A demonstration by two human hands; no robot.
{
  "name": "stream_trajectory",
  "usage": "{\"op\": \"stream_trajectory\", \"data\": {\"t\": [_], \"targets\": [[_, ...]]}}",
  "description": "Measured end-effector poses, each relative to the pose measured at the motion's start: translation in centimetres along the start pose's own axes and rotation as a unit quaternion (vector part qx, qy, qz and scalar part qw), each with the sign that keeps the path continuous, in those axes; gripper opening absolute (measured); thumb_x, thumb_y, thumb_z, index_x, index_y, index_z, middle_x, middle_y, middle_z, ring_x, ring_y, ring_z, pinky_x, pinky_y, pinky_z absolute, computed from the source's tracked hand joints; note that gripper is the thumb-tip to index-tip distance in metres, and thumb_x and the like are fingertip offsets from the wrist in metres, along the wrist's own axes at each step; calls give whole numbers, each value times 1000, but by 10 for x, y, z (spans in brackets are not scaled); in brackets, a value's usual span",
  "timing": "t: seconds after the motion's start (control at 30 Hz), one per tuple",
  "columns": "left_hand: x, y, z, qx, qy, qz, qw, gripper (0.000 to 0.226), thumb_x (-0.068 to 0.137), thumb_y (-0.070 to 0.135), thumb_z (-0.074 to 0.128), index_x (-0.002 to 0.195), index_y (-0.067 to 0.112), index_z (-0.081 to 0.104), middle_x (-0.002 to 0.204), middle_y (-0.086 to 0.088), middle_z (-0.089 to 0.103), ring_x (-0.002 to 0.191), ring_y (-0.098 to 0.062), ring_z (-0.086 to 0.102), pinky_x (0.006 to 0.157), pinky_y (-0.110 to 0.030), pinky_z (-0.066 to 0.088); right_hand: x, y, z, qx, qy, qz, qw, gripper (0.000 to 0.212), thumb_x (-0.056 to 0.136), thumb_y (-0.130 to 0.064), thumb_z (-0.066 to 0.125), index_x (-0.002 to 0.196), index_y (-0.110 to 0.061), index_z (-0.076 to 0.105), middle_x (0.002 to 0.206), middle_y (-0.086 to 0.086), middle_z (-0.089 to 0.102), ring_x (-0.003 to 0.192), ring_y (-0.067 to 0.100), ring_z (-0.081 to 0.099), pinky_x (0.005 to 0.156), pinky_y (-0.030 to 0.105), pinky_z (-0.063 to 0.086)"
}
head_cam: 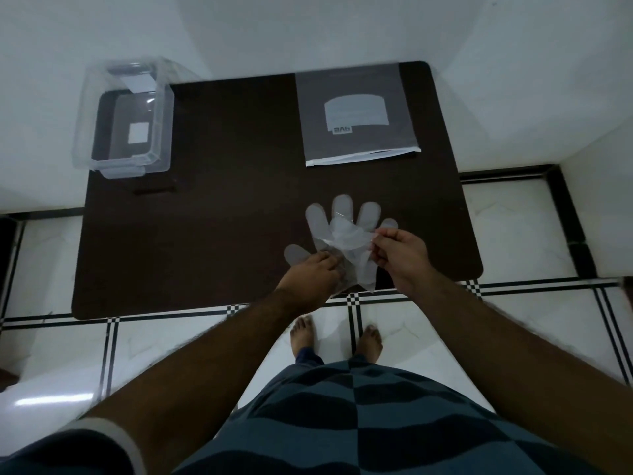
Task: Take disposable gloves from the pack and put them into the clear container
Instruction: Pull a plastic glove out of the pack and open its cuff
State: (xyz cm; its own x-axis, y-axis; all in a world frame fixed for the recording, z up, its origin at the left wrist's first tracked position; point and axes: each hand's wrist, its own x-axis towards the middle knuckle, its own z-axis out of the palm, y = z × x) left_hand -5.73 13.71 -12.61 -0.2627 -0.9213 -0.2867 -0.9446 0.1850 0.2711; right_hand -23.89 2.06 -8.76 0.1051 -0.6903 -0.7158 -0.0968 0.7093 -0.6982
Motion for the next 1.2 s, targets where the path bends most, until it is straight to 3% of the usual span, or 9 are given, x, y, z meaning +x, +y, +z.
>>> {"op": "stream_trajectory", "data": {"t": [0.3,0.43,0.6,0.73,0.8,0.87,0.97,1.07,1.2], "targets": [[10,6,-8,40,-44,-1,998,47,106,25,60,153,19,55,165,-8,45,156,-32,36,127,-46,30,10,-52,-19,55,3,-32,998,15,97,-5,71,110,-9,75,103,11,76,89,20,71,85,38,63],[12,9,-12,35,-71,-8,997,43,106,25,60,148,20,60,158,-8,52,151,-32,42,121,-51,43,7,-89,-20,90,-17,-59,994,12,95,2,71,104,-7,73,89,9,75,79,17,70,80,35,62],[14,8,-14,38,-86,-14,995,38,105,28,61,142,21,63,154,-7,55,147,-31,46,117,-53,47,6,-138,-24,82,-23,-95,992,12,97,-4,72,108,-8,74,106,13,78,97,23,76,82,34,63],[16,11,-31,-75,-55,-70,993,23,102,34,64,123,28,72,131,4,66,127,-18,60,107,-41,52,-7,-168,-25,31,-72,-105,991,19,98,-5,70,117,-4,73,103,11,77,95,21,75,77,31,62],[20,8,-49,-217,27,-172,960,22,98,35,72,120,32,73,118,9,70,103,-6,68,90,-28,59,-13,-181,-24,-1,-109,-105,989,23,98,-5,70,120,-2,71,101,11,77,93,20,75,81,33,62],[30,3,-81,-351,169,-250,886,34,94,30,80,127,30,72,120,10,73,102,-4,71,88,-24,60,-19,-194,-21,-43,-155,-113,980,26,97,-4,72,122,1,71,96,11,76,88,20,73,81,34,63],[49,-10,-155,-567,279,-170,756,63,87,8,87,142,22,59,136,5,68,121,-7,70,93,-22,59,-31,-218,-12,-118,-219,-141,958,23,97,-5,72,120,0,72,94,12,75,85,21,72,83,35,63],[65,-19,-233,-581,202,-37,787,97,82,-9,85,160,17,33,153,-4,55,139,-5,55,103,-17,48,-48,-247,1,-173,-279,-174,928,23,97,-5,72,120,-4,72,97,11,76,84,20,73,80,35,62],[61,-22,-294,-606,127,48,784,87,82,-13,79,156,8,39,127,-36,66,122,-49,63,112,-60,48,-72,-286,18,-194,-314,-235,899,28,94,-4,75,122,-5,71,97,11,77,83,19,73,74,31,61]]}}
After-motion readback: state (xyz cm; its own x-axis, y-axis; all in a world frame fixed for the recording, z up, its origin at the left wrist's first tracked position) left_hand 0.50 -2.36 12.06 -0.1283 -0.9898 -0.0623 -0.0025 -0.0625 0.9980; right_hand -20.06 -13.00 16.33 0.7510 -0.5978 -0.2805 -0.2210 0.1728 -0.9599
